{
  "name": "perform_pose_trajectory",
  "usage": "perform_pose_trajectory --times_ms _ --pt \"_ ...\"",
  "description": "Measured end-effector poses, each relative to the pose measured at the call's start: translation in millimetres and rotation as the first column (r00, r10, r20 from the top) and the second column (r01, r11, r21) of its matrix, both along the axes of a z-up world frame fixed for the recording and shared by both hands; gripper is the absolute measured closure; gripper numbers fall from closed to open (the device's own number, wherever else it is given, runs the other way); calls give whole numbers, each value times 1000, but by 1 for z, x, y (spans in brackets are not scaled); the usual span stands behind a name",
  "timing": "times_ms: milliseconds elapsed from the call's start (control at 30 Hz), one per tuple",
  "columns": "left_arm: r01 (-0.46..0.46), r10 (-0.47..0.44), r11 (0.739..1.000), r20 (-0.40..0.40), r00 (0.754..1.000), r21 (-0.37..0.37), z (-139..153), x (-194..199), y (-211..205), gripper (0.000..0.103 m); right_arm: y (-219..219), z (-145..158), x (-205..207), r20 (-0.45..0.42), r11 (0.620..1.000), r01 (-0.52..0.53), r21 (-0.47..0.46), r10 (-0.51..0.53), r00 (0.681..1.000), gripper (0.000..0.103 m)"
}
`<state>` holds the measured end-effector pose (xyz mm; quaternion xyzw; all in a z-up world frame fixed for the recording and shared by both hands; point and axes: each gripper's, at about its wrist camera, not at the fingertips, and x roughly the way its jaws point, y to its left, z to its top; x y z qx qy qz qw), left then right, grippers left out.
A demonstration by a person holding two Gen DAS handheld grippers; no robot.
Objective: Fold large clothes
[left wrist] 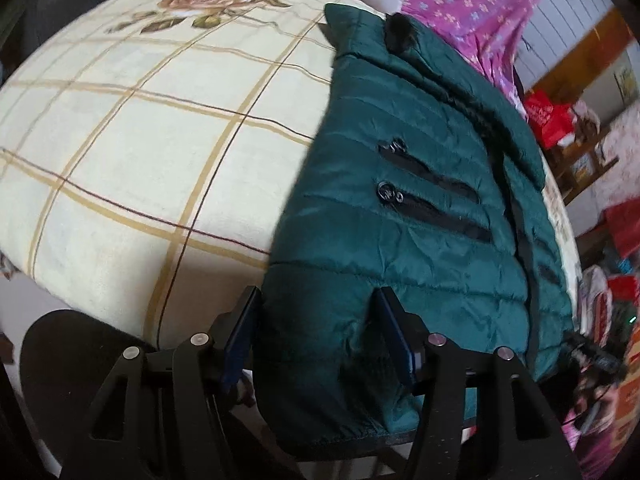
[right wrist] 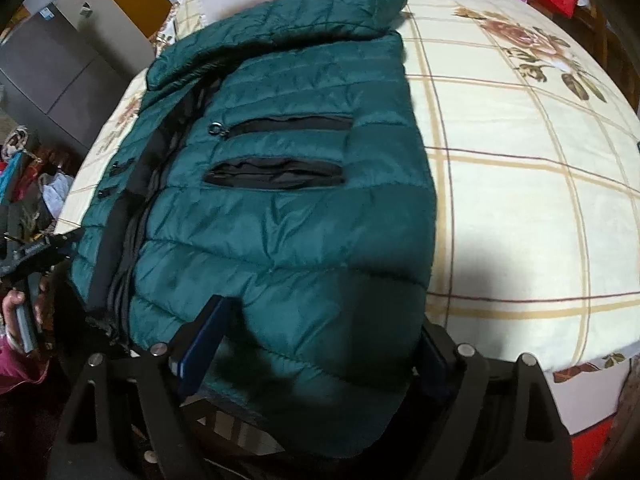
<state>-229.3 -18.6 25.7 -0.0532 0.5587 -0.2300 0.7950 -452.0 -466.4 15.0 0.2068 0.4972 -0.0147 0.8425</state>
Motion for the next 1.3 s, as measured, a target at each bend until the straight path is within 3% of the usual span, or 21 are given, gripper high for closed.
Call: perform_pose_trajectory --times_ms 167,367,667,800,933,1100,1233,1300 --pt "2 -6 997 56 998 75 0 -10 -12 62 -1 -1 5 42 998 -6 69 3 999 15" --pt "5 -9 998 56 998 67 0 -10 -10 62 10 -1 7 19 995 -98 28 98 995 15" --pt "4 -10 996 66 998 87 -1 -11 -15 56 14 -4 10 73 997 -77 5 77 994 15" --pt "6 -13 996 67 998 91 0 -11 -15 56 16 -3 9 48 989 -142 35 141 989 15" --pt "5 -14 995 86 996 100 -1 -13 -18 54 23 -4 12 39 984 -175 -20 176 984 15" --pt "6 -16 994 89 996 110 -1 -13 -20 54 29 -3 13 45 982 -174 -74 177 983 26" --pt "8 -17 994 86 996 110 -1 -12 -20 54 22 -2 11 51 985 -158 -63 161 986 40" --pt "9 -19 994 88 996 109 -1 -12 -20 54 18 -2 10 54 987 -156 -47 159 986 41"
